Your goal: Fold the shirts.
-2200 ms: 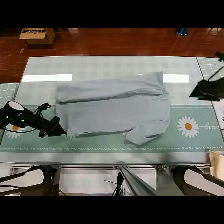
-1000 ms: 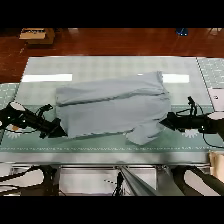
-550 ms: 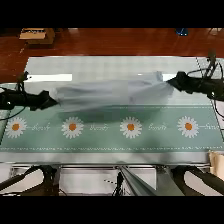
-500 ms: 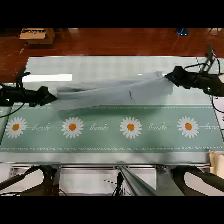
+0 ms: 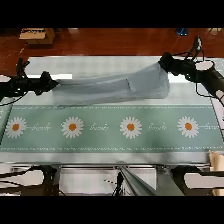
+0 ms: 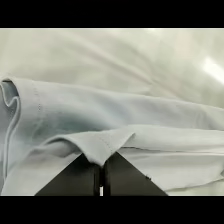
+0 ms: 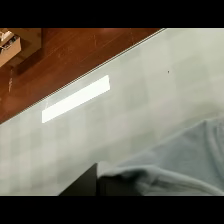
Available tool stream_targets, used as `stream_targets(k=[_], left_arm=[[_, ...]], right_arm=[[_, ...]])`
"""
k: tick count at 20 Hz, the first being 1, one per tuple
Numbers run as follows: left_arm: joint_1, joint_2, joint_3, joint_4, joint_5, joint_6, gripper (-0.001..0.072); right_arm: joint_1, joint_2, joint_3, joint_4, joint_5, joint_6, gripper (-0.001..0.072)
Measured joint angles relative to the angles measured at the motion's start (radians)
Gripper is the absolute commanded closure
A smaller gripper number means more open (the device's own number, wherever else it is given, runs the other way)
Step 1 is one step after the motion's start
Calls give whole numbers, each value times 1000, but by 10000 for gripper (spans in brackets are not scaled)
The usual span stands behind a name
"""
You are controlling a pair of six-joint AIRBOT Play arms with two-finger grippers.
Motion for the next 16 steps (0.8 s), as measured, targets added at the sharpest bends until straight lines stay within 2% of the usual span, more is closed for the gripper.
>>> stream_targets(k=[1, 2, 3, 4, 5, 7, 9, 10, 13, 14, 16], left_arm=[[-7, -30, 6, -7, 10, 0, 683], [-13, -54, 10, -11, 15, 0, 595], [-18, -76, 12, -14, 17, 0, 407], [-18, -89, 14, -17, 20, 0, 268], [-13, -98, 18, -23, 19, 0, 218], [14, -101, 29, -21, 14, 0, 218], [53, -92, 46, -21, -28, 2, 218], [71, -86, 55, -19, -47, 7, 218], [106, -69, 78, -18, -122, 32, 219], [108, -66, 83, -19, -153, 39, 219], [103, -63, 89, -18, -193, 58, 219]], right_arm=[[2, -19, 5, -1, -3, 0, 668], [3, -35, 8, -2, -5, 1, 502], [3, -46, 11, -2, -11, 1, 316], [2, -53, 14, -3, -14, 1, 283], [-6, -55, 18, -7, -14, -7, 284], [-35, -41, 36, -70, 5, -22, 287], [-78, -14, 63, -237, 50, 34, 282], [-104, -4, 80, -347, 88, 92, 207], [-194, -12, 126, -566, 246, 224, 115], [-230, -29, 135, -574, 306, 238, 115], [-288, -77, 147, -496, 395, 220, 115]])
